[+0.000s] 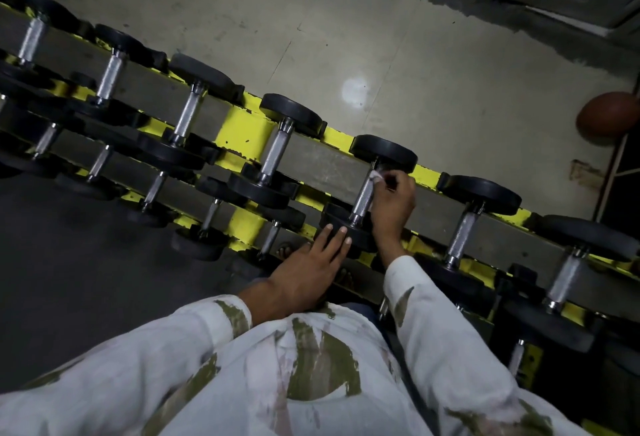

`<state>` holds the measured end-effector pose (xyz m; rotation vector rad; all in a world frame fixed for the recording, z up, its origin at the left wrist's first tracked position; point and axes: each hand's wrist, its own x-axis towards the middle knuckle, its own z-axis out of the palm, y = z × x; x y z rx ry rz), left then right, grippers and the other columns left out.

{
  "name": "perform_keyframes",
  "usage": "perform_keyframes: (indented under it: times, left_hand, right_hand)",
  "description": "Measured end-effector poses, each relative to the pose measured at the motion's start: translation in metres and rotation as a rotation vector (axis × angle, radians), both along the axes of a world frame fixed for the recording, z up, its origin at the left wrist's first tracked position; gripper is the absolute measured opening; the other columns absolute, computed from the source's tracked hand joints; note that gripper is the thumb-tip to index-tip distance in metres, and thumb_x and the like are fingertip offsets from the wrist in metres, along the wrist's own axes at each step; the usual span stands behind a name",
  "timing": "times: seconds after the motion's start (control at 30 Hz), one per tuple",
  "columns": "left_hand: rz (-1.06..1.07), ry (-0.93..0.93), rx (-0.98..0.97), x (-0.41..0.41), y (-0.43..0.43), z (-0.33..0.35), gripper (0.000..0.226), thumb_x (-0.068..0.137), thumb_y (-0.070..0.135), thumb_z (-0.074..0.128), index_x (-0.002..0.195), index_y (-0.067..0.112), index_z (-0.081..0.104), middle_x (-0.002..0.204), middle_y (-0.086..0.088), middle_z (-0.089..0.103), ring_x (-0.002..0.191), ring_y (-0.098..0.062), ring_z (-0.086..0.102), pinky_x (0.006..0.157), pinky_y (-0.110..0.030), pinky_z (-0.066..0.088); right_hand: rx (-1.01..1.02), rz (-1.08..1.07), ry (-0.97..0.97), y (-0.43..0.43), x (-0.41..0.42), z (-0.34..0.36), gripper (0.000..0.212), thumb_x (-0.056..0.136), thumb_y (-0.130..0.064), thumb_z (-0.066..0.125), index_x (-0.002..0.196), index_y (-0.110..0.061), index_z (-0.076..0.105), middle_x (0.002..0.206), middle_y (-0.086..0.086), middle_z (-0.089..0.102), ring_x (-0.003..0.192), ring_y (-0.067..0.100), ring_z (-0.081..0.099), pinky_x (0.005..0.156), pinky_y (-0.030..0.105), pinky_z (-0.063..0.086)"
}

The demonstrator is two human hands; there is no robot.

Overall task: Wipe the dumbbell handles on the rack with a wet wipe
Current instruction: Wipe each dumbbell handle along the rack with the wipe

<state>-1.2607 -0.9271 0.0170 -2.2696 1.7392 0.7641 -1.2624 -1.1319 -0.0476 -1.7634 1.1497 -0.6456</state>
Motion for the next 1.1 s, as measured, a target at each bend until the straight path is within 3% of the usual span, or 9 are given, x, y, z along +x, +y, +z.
perform_keyframes:
  times: [0.13, 0.23, 0.37, 0.47, 0.67, 0.8, 0.87, 0.97, 1.1]
  left_hand:
    - [-0.019, -0.001, 0.002, 0.000, -0.002, 0.001, 0.083, 0.104, 0.021, 0.046, 0.160, -0.001, -0.010, 0.168, -0.025, -0.015, 0.156, -0.046, -0.006, 0.114, -0.047, 0.040]
    - [-0.019, -0.005, 0.006, -0.001, -0.003, 0.003, 0.084, 0.103, 0.022, 0.047, 0.160, -0.002, -0.010, 0.168, -0.026, -0.015, 0.155, -0.047, -0.006, 0.112, -0.048, 0.042]
    - [0.003, 0.021, 0.031, -0.003, -0.004, 0.007, 0.090, 0.101, 0.022, 0.054, 0.160, -0.001, -0.010, 0.168, -0.024, -0.017, 0.156, -0.046, -0.008, 0.111, -0.048, 0.045]
    - [0.007, 0.013, 0.028, -0.003, -0.006, 0.009, 0.091, 0.100, 0.015, 0.056, 0.160, -0.002, -0.010, 0.168, -0.025, -0.017, 0.155, -0.047, -0.007, 0.107, -0.049, 0.049]
    - [0.045, -0.006, 0.013, -0.011, -0.007, 0.011, 0.079, 0.102, 0.007, 0.044, 0.160, -0.002, -0.009, 0.168, -0.024, -0.015, 0.156, -0.046, -0.006, 0.101, -0.046, 0.053]
    - [0.070, -0.015, 0.018, -0.014, -0.010, 0.014, 0.075, 0.104, 0.005, 0.041, 0.160, -0.002, -0.009, 0.169, -0.023, -0.015, 0.156, -0.044, -0.006, 0.098, -0.045, 0.052]
    - [0.076, -0.027, 0.014, -0.016, -0.010, 0.014, 0.074, 0.104, 0.004, 0.039, 0.160, -0.002, -0.009, 0.168, -0.024, -0.016, 0.156, -0.044, -0.006, 0.098, -0.045, 0.052]
    - [0.092, -0.036, 0.018, -0.019, -0.008, 0.010, 0.075, 0.104, 0.005, 0.040, 0.160, -0.002, -0.009, 0.168, -0.024, -0.017, 0.156, -0.045, -0.005, 0.097, -0.046, 0.052]
    - [0.108, -0.036, 0.026, -0.022, -0.008, 0.012, 0.079, 0.105, 0.014, 0.044, 0.160, -0.002, -0.011, 0.168, -0.024, -0.018, 0.156, -0.045, -0.006, 0.098, -0.046, 0.051]
  right_hand:
    - [-0.552, 0.486, 0.294, -0.009, -0.016, 0.004, 0.028, 0.097, -0.016, 0.059, 0.125, -0.017, 0.058, 0.111, 0.005, 0.050, 0.102, 0.020, 0.048, 0.070, 0.030, 0.045]
    - [-0.651, 0.614, 0.426, -0.024, -0.016, 0.008, 0.031, 0.097, -0.018, 0.060, 0.127, -0.015, 0.057, 0.122, 0.007, 0.049, 0.106, 0.026, 0.049, 0.065, 0.036, 0.049]
    - [-0.961, 0.949, 0.504, -0.024, -0.020, 0.015, 0.042, 0.086, -0.011, 0.069, 0.127, -0.002, 0.061, 0.129, 0.012, 0.057, 0.114, 0.029, 0.052, 0.088, 0.038, 0.052]
    - [-1.165, 1.163, 0.553, -0.044, -0.015, 0.026, 0.046, 0.088, -0.010, 0.059, 0.132, 0.003, 0.059, 0.129, 0.015, 0.059, 0.118, 0.031, 0.052, 0.100, 0.038, 0.048]
    - [-1.183, 1.213, 0.721, -0.036, -0.009, 0.041, 0.043, 0.093, -0.013, 0.053, 0.133, 0.002, 0.056, 0.134, 0.018, 0.055, 0.124, 0.033, 0.049, 0.103, 0.040, 0.046]
    - [-1.092, 1.559, 0.675, -0.018, -0.012, 0.049, 0.033, 0.099, -0.020, 0.050, 0.126, -0.006, 0.063, 0.127, 0.011, 0.061, 0.121, 0.028, 0.052, 0.094, 0.036, 0.049]
    - [-1.102, 1.539, 0.700, -0.028, -0.002, 0.058, 0.032, 0.098, -0.019, 0.052, 0.126, -0.008, 0.064, 0.126, 0.009, 0.062, 0.119, 0.027, 0.053, 0.090, 0.035, 0.049]
    - [-1.068, 1.313, 0.736, -0.035, 0.000, 0.063, 0.032, 0.096, -0.016, 0.051, 0.124, -0.010, 0.064, 0.124, 0.007, 0.060, 0.117, 0.026, 0.051, 0.080, 0.035, 0.050]
    - [-1.005, 1.550, 0.680, -0.013, -0.020, 0.055, 0.027, 0.093, -0.019, 0.061, 0.118, -0.009, 0.068, 0.120, 0.008, 0.063, 0.115, 0.025, 0.053, 0.085, 0.038, 0.055]
